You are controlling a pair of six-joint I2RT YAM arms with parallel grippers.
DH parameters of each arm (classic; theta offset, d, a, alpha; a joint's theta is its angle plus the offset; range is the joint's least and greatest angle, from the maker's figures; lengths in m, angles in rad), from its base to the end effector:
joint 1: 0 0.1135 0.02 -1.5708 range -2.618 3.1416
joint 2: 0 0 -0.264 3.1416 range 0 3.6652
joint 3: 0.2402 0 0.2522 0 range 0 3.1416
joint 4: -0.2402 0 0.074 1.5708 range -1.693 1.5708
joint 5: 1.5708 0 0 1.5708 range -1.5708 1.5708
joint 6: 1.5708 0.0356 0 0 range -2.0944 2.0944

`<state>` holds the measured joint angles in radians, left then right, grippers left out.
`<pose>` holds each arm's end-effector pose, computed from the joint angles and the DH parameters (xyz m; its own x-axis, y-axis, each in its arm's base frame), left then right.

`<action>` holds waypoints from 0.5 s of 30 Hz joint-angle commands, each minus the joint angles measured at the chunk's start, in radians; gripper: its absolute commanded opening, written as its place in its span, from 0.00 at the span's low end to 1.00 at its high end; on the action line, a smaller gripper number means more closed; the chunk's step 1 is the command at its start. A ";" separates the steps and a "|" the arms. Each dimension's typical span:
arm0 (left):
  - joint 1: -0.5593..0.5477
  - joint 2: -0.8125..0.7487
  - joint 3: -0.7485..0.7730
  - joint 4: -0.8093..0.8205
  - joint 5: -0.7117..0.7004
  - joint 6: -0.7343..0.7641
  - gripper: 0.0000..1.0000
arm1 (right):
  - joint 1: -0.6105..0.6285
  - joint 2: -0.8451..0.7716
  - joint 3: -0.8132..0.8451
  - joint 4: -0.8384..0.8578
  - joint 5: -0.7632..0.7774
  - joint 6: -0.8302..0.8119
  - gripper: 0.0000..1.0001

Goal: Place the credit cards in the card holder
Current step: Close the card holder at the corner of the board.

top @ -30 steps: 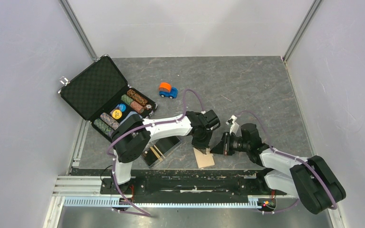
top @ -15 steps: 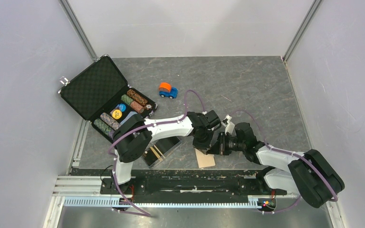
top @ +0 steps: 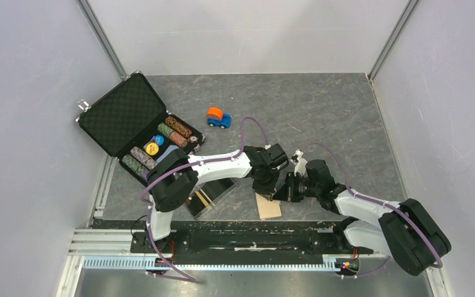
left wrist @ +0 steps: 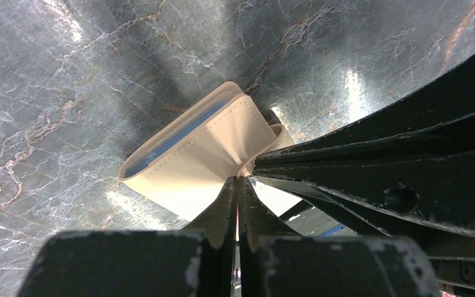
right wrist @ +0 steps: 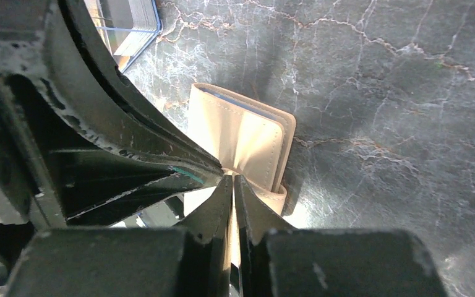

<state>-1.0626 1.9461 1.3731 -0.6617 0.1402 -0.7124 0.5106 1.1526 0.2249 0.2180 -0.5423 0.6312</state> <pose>0.1860 -0.3442 0.1736 -0.9278 0.3355 -0.1634 0.3714 0.8733 -0.3154 0.1541 0.1074 0.1266 -0.9075 0.0710 -0.4139 -0.2782 0.6367 0.7191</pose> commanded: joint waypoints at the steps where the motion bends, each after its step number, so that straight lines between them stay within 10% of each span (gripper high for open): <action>1: -0.008 -0.034 -0.002 0.046 0.018 -0.011 0.02 | 0.003 -0.016 0.039 -0.033 0.025 -0.039 0.05; 15: -0.008 -0.022 -0.010 0.047 0.019 -0.012 0.02 | 0.003 -0.051 0.038 -0.077 0.028 -0.061 0.13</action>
<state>-1.0626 1.9457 1.3712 -0.6434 0.1455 -0.7128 0.5106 1.1236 0.2375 0.1604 -0.5312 0.5964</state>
